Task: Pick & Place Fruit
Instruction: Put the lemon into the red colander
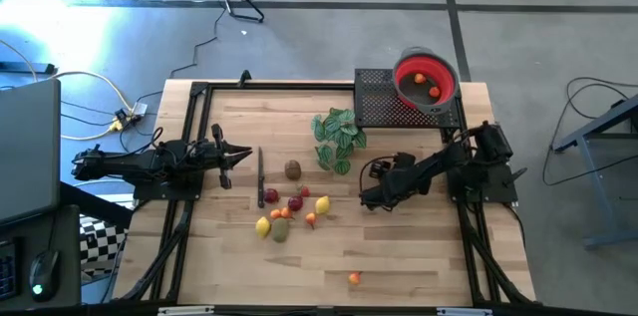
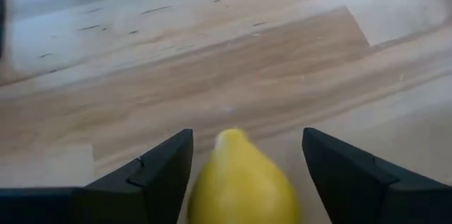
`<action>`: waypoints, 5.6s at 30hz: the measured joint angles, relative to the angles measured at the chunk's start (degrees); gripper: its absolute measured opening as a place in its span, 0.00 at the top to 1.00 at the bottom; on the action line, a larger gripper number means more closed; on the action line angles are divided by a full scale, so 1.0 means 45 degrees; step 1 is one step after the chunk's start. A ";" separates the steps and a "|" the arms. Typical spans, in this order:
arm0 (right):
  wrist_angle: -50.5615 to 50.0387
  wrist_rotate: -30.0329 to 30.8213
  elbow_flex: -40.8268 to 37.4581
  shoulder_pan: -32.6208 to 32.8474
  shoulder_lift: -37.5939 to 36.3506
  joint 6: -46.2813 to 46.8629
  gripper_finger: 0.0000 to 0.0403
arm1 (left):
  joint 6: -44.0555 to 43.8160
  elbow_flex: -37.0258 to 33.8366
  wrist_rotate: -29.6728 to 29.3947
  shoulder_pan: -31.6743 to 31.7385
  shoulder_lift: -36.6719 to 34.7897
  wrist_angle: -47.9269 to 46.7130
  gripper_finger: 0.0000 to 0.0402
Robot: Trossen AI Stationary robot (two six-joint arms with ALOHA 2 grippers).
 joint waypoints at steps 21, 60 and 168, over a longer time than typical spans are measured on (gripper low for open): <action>0.0189 -0.0694 0.0000 -0.0160 0.0000 -0.0941 0.36 | -0.0001 0.0019 -0.0004 0.0000 0.0004 -0.0228 0.92; 0.0278 -0.0753 0.0005 -0.0276 -0.0005 -0.1003 0.52 | -0.0005 0.0010 -0.0071 0.0000 0.0000 -0.0257 0.92; 0.1277 -0.0699 0.0005 -0.0276 -0.0005 -0.2170 0.37 | -0.0005 0.0000 -0.0047 0.0001 0.0002 -0.0257 0.92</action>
